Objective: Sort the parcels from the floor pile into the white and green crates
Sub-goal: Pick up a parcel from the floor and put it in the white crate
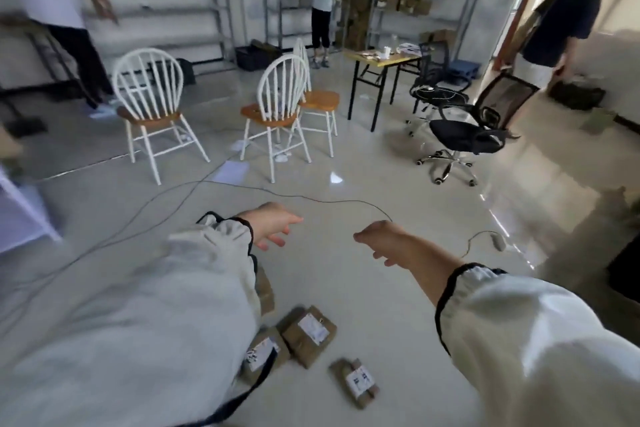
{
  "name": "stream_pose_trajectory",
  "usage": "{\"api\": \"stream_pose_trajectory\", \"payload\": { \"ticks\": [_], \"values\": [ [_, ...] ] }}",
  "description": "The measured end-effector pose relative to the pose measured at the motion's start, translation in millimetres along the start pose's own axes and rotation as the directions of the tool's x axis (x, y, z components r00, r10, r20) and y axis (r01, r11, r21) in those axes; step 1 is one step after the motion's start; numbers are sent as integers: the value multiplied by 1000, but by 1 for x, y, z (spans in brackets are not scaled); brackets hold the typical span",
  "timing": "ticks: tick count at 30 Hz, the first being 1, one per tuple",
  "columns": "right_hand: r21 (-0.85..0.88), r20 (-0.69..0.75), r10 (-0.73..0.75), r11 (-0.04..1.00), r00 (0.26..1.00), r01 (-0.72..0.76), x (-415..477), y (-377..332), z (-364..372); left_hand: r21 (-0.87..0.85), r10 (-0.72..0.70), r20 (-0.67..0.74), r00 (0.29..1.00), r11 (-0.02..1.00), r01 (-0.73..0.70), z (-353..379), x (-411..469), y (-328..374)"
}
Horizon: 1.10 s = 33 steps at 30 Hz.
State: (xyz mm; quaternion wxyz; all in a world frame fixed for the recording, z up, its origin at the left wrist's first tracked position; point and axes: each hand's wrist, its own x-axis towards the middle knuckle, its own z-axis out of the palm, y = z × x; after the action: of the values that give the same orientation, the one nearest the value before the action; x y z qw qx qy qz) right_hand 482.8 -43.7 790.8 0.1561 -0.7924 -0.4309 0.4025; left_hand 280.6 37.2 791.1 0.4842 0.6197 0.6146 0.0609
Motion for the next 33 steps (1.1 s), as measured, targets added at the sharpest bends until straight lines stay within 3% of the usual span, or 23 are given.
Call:
{"api": "stream_pose_trajectory", "payload": {
  "ticks": [6, 14, 20, 25, 29, 33],
  "values": [
    [-153, 196, -64, 984, 979, 95, 52, -63, 69, -185, -197, -121, 973, 968, 173, -48, 5, -80],
    [-257, 401, -132, 933, 906, 250, 107, -104, 108, -480, -404, -128, 906, 824, 300, -62, 23, -122],
    [-316, 436, -87, 917, 896, 243, 151, -91, 117, -428, -444, -111, 889, 829, 361, -36, 60, -129],
    [-339, 438, -63, 912, 897, 230, 189, -59, 134, -353, -425, -12, 905, 848, 394, 4, 105, -132],
    [-355, 420, -42, 912, 907, 206, 238, -10, 157, -283, -403, -7, 915, 879, 384, 52, 169, -154],
    [-366, 361, 21, 923, 932, 121, 307, 66, 197, -270, -389, 101, 916, 875, 402, 124, 251, -207]
  ]
}}
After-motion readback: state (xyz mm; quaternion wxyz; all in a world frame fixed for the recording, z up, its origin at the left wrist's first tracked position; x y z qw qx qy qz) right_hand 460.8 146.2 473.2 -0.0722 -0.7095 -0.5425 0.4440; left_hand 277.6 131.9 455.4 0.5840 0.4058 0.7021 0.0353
